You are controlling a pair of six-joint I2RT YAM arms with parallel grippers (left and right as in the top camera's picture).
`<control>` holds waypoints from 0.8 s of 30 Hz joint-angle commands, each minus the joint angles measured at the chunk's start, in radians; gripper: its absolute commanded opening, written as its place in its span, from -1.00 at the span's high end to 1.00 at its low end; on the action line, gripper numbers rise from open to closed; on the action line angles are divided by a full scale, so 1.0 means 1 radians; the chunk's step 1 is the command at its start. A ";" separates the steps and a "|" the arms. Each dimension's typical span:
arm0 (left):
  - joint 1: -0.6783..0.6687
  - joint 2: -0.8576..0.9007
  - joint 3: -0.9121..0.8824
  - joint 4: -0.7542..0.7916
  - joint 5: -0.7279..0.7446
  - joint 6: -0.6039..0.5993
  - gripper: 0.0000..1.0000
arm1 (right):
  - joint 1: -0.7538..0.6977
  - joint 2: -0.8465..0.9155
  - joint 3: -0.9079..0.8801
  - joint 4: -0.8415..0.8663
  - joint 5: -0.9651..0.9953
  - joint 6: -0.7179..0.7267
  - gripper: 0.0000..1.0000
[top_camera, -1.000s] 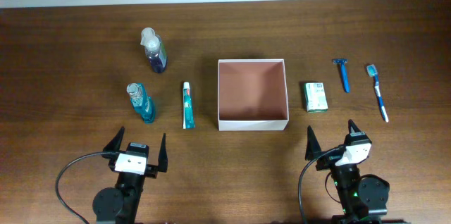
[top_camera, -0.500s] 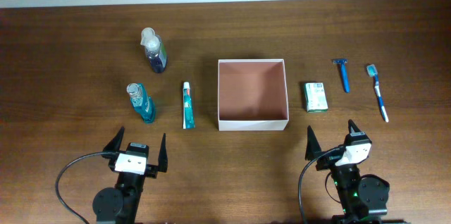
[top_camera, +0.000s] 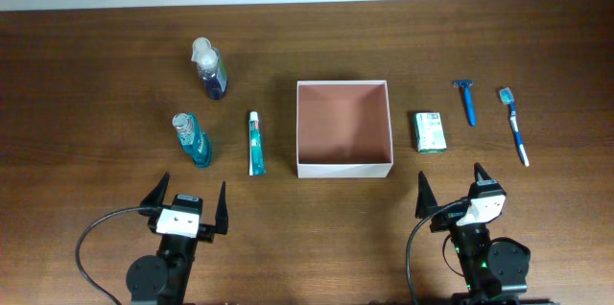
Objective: Pack container
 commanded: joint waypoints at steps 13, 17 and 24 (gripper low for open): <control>0.006 -0.009 0.000 0.029 0.101 0.009 -0.99 | -0.003 -0.010 -0.005 -0.007 -0.002 -0.007 -0.97; 0.006 -0.009 0.000 0.049 0.167 0.009 -0.99 | -0.003 -0.010 -0.005 -0.007 -0.002 -0.007 -0.97; 0.006 -0.009 0.001 0.079 0.215 0.009 -0.99 | -0.003 -0.010 -0.005 -0.007 -0.002 -0.007 -0.97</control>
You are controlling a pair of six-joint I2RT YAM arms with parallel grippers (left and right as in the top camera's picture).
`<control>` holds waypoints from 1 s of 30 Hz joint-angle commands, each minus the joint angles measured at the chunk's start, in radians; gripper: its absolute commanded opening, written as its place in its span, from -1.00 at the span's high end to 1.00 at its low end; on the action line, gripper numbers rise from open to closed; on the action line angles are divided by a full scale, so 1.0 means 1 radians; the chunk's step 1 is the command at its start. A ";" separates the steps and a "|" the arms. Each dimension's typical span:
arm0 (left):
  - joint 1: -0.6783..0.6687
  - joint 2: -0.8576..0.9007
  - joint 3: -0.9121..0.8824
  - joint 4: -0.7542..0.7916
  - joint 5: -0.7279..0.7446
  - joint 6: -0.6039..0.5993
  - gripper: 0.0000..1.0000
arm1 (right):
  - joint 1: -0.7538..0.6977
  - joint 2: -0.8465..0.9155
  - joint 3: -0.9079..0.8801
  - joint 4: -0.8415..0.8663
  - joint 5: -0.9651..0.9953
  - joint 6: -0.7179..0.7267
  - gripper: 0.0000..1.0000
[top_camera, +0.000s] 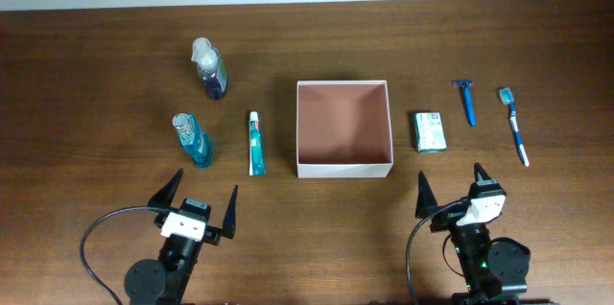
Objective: Pack container
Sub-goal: 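Move the left gripper forward over the teal Listerine bottle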
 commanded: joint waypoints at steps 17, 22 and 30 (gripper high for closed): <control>0.006 0.161 0.451 -0.436 -0.144 -0.080 -0.99 | -0.003 -0.010 -0.005 -0.007 -0.002 -0.007 -0.97; 0.006 0.347 0.712 -0.641 -0.098 -0.097 -0.99 | -0.003 -0.010 -0.005 -0.007 -0.002 -0.007 -0.97; 0.006 0.455 0.900 -0.682 -0.033 -0.118 -0.99 | -0.003 -0.010 -0.005 -0.007 -0.002 -0.007 -0.97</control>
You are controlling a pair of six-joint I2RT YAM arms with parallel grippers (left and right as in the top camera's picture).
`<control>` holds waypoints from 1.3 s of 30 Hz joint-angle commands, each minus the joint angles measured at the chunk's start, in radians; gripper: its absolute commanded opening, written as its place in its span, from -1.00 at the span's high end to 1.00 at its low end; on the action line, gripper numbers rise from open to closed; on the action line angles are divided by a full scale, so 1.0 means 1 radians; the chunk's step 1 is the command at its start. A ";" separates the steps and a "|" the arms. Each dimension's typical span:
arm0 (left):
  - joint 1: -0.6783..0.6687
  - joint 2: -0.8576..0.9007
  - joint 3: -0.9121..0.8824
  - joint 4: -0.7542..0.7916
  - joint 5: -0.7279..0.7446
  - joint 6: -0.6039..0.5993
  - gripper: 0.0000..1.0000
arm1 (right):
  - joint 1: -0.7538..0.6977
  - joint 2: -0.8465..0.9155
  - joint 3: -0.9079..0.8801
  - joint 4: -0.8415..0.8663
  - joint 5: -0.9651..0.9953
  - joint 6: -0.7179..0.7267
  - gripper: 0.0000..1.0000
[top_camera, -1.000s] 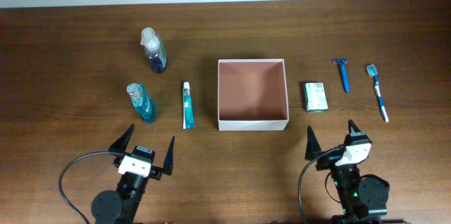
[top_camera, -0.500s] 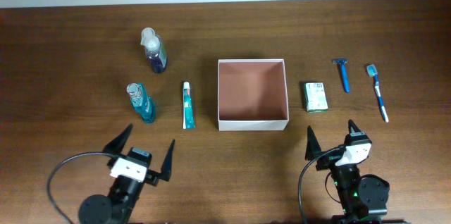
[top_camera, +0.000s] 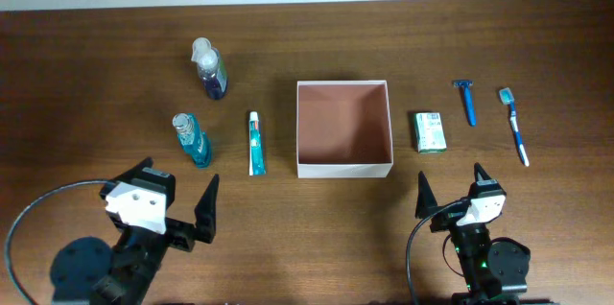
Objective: Pack container
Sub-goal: 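Move the left gripper forward over the teal Listerine bottle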
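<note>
An empty white box (top_camera: 344,129) with a brownish inside stands at the table's middle. Left of it lie a toothpaste tube (top_camera: 255,144), a teal bottle (top_camera: 192,139) and a blue bottle with a white top (top_camera: 209,66). To the right are a green soap box (top_camera: 430,131), a blue razor (top_camera: 467,101) and a toothbrush (top_camera: 514,126). My left gripper (top_camera: 176,193) is open near the front left, below the teal bottle, holding nothing. My right gripper (top_camera: 451,188) stands open at the front right, below the soap box.
The brown wooden table (top_camera: 96,75) carries everything. A black cable (top_camera: 29,219) loops by the left arm's base at the front left. A pale wall strip runs along the far edge.
My left gripper has risen and shifted left and toward the teal bottle, appearing larger in view. The right arm and all items stayed put.
Both grippers rested open at the front edge with all items laid out around the empty box. Then the left gripper had turned slightly and edged forward. Now it is raised and nearer the teal bottle; the right arm has stayed still.
</note>
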 commanded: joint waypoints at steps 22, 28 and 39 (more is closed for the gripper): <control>0.006 0.920 0.621 -0.529 -0.137 -0.253 -0.99 | -0.003 -0.010 -0.005 -0.006 -0.002 -0.007 -0.97; 0.006 0.939 0.725 -0.533 -0.248 -0.261 -0.99 | -0.003 -0.010 -0.005 -0.006 -0.002 -0.007 -0.97; 0.006 1.052 0.756 -0.576 -0.318 -0.278 -0.99 | -0.003 -0.010 -0.005 -0.006 -0.002 -0.007 -0.97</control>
